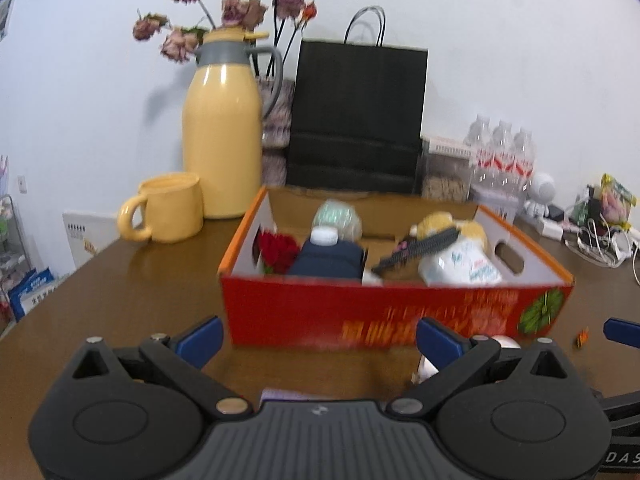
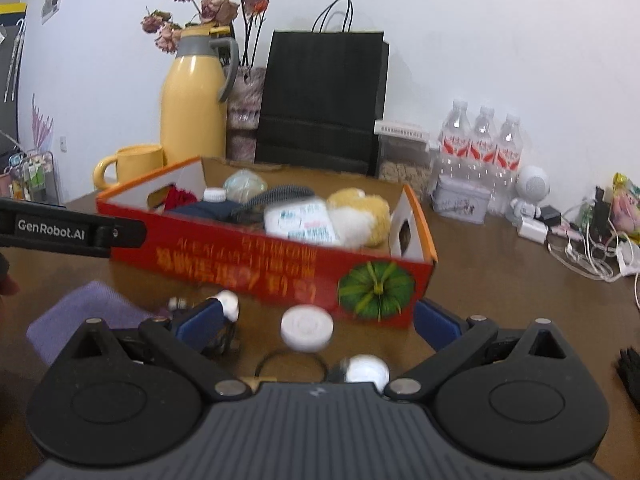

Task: Organize objects
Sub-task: 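Move both tools out of the box toward the loose table items, then grasp the purple fabric pouch with the left tool while the right tool grasps a white round lid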

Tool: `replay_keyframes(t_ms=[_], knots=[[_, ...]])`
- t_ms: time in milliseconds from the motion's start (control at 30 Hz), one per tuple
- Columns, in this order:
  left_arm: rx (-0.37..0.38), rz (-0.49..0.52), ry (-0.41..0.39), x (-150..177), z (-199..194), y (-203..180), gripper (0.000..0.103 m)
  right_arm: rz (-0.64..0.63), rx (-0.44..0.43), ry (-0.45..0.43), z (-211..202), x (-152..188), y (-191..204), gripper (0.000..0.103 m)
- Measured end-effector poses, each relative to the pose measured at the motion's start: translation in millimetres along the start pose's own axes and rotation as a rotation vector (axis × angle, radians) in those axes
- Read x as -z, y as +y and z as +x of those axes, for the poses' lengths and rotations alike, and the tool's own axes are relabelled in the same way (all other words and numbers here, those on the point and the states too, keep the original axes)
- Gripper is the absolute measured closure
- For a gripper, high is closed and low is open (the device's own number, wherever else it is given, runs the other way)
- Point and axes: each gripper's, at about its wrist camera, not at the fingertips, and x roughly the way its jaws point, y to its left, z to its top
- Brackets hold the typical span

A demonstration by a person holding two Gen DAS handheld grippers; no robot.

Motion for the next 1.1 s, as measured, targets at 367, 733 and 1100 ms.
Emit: replay_keyframes(t_ms=[367,733,1100], knots=[[0.02,0.025,0.151,36.9,-5.9,11.6,0.0,0.001,-0.017,0.141,-15.4,33.2,2.9,0.0],[0.005,0.079,0.183,52.5,0.3,2.4,0.0,0.066,-0.081,0.208,-9.0,37.3,3.1,0.03],[0.051,0.116,0.171,56.4,-7.0,-2.7,0.009,0.054,-0.097,0.179,-13.0,34.9,7.8,0.074]])
